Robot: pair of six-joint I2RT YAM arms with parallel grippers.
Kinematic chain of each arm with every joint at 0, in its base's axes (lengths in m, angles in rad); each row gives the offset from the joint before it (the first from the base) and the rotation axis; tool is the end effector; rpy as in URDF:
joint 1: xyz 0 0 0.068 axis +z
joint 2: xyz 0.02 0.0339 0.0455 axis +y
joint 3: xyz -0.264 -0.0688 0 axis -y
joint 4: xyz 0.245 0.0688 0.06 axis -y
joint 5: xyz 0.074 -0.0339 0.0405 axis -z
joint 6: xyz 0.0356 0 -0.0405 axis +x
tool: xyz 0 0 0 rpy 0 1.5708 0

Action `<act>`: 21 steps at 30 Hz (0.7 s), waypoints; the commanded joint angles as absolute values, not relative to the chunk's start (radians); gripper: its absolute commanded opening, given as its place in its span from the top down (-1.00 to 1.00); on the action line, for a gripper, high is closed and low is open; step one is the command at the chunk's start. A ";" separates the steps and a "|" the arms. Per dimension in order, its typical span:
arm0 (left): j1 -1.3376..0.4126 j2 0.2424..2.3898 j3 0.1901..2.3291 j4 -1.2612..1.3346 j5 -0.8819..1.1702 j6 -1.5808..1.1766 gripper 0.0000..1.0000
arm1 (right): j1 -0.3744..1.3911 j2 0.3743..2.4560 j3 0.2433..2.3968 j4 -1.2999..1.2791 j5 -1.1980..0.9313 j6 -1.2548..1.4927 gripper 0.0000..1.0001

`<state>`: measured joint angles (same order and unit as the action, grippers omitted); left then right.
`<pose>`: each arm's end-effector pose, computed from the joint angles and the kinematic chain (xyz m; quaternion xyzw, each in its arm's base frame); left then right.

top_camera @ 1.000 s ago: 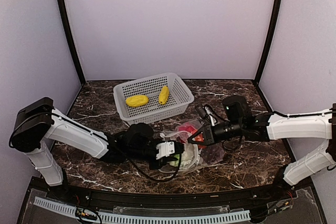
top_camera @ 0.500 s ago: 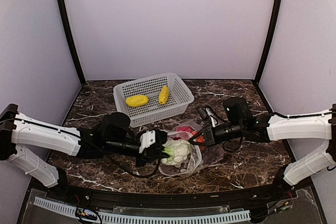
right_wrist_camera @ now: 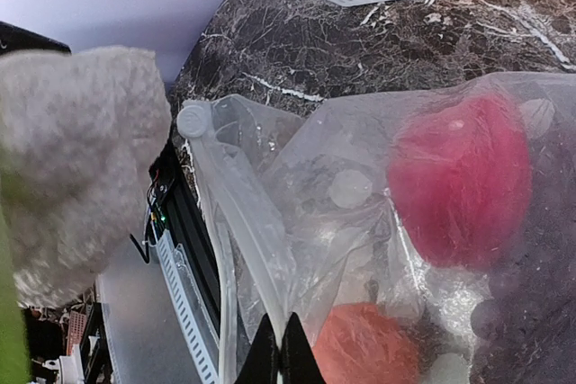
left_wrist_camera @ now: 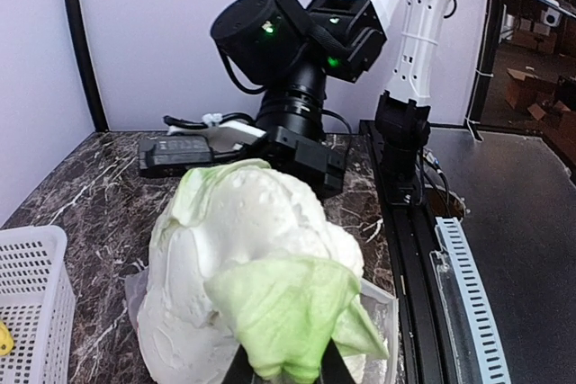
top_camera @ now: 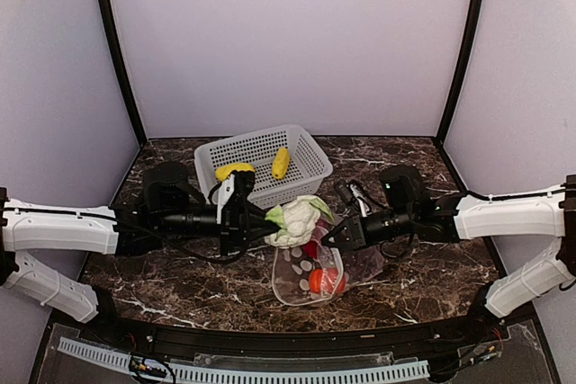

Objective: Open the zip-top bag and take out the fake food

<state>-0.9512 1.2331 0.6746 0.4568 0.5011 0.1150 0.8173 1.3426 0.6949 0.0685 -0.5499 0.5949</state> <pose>0.1468 -0.2353 0.2730 0.5085 0.5347 -0.4318 0.5187 0.1775 0.2163 0.2136 -0.2223 0.8270 0.4788 0.1934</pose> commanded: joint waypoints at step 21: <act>-0.643 1.794 1.326 0.126 0.173 0.207 0.95 | 0.813 1.354 0.710 0.129 -0.566 0.594 1.00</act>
